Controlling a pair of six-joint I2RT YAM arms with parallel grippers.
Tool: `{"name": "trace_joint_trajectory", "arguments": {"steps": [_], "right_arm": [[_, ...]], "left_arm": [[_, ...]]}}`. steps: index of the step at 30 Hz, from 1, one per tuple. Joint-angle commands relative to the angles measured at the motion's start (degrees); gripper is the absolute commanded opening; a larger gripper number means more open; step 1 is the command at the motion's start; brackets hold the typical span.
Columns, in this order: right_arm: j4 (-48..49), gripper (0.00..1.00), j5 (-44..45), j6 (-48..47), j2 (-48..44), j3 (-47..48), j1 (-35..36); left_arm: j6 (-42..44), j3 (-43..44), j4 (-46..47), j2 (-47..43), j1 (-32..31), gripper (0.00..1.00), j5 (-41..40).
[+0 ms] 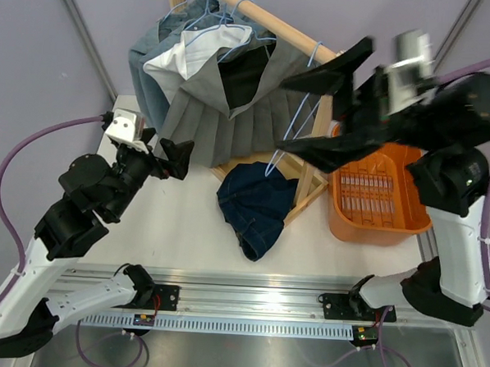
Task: Remove the skirt from the hanger
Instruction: Place the hanger at the clothesline, then pick up the skirt from the center of the board.
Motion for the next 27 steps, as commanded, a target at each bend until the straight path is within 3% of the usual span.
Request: {"name": "trace_joint_trajectory", "arguments": {"steps": [1, 4, 9, 11, 15, 20, 27], "right_arm": [[-27.6, 0.99, 28.8, -41.9, -3.0, -14.9, 9.2], [-27.5, 0.99, 34.7, -50.0, -9.6, -30.0, 12.6], [-29.5, 0.99, 36.6, -60.4, -21.2, -52.5, 19.7], [-33.8, 0.99, 34.6, -65.8, -22.7, -56.2, 20.9], [-32.8, 0.99, 34.1, -71.1, -23.2, -67.3, 23.9], [-30.2, 0.98, 36.7, -75.9, -19.5, -73.3, 25.4], [-27.7, 0.97, 37.1, -76.0, -16.2, -73.3, 26.5]], "left_arm": [[0.0, 0.7, 0.2, -3.0, 0.2, 0.99, -2.3], [-1.0, -1.3, -0.9, -5.1, 0.1, 0.99, -3.6], [-1.4, -4.1, -1.5, -8.0, 0.1, 0.99, -5.6], [-1.4, -4.6, -1.4, -8.1, 0.1, 0.99, -5.8], [-1.3, -5.6, -1.3, -8.1, 0.1, 0.99, -5.5], [-1.8, -6.7, -2.0, -8.8, 0.1, 0.99, -5.1], [-4.1, -10.2, -1.0, -11.3, 0.1, 0.99, -4.9]]}}
